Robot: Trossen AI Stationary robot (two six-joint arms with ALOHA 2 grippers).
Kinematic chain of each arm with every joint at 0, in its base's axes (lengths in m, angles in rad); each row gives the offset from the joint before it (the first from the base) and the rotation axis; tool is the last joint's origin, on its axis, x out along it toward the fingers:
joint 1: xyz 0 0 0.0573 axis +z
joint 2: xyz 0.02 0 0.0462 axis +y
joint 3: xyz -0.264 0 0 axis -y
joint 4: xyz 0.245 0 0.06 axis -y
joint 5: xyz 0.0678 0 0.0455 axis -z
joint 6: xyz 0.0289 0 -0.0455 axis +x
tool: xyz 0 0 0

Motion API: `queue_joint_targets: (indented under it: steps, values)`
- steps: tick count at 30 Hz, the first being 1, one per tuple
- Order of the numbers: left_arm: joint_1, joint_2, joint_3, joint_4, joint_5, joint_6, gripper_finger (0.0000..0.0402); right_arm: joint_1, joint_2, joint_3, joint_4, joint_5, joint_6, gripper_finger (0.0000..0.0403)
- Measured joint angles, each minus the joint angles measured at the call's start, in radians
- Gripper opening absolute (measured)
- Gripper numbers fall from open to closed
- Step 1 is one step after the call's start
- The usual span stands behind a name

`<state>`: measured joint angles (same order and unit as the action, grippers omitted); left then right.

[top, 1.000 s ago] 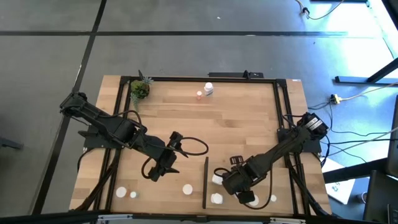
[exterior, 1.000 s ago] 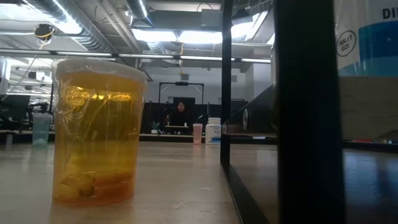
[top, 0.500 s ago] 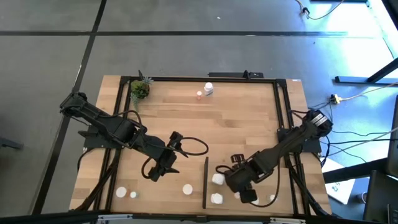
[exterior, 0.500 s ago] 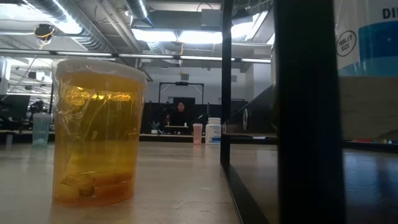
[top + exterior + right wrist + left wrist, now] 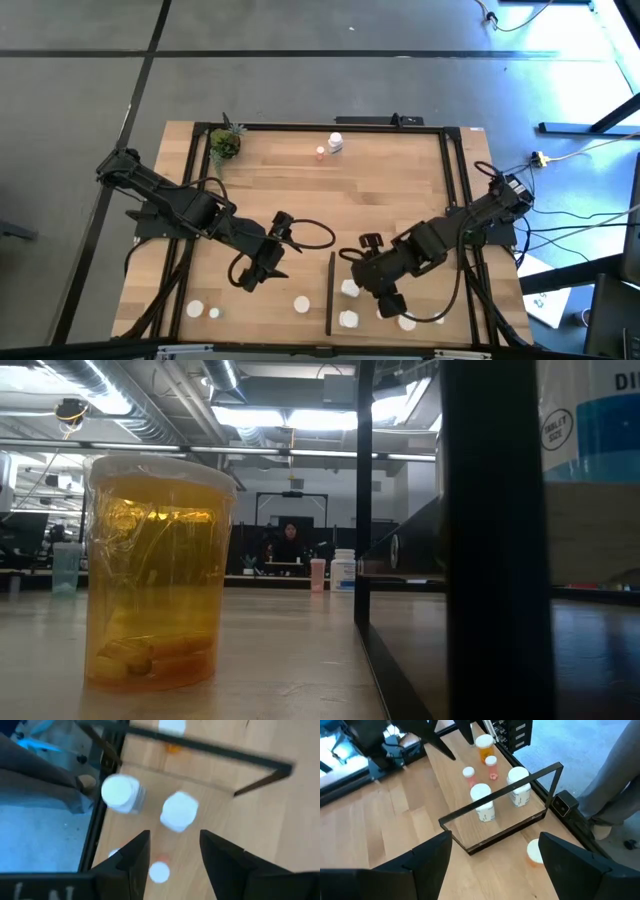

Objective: Pick and place medicine bottles onto shelf by color
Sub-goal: Put the top right pink pill bottle on the shelf

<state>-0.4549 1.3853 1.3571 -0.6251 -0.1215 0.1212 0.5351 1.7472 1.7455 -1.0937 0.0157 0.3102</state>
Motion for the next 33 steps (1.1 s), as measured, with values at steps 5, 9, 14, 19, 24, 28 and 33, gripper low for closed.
queue_joint_targets:
  steps: [5, 9, 14, 19, 24, 28, 33]
  values:
    - [0.000, 0.000, 0.000, -0.055, 0.000, -0.042, 0.0292, -0.009, 0.002, 0.000, -0.006, 0.037, 0.020, 0.0173]
    - [0.000, 0.000, 0.000, -0.059, 0.000, -0.049, 0.0292, -0.026, 0.001, 0.000, -0.005, 0.035, 0.026, 0.0173]
    - [0.001, 0.000, 0.000, -0.059, 0.000, -0.050, 0.0292, -0.045, 0.001, 0.000, -0.005, 0.028, 0.078, 0.0173]
    - [0.001, 0.000, 0.000, -0.064, 0.000, -0.051, 0.0292, -0.056, 0.001, 0.000, -0.004, 0.016, 0.076, 0.0177]
    - [0.001, 0.000, 0.000, -0.064, 0.000, -0.051, 0.0292, -0.058, 0.002, 0.000, -0.007, 0.017, 0.073, 0.0205]
    - [0.001, 0.000, 0.000, -0.064, 0.000, -0.051, 0.0292, -0.058, 0.002, -0.001, -0.010, 0.017, 0.085, 0.0234]
    - [0.001, 0.000, 0.000, -0.070, 0.000, -0.062, 0.0292, -0.067, 0.017, -0.002, -0.015, 0.017, 0.250, 0.0249]
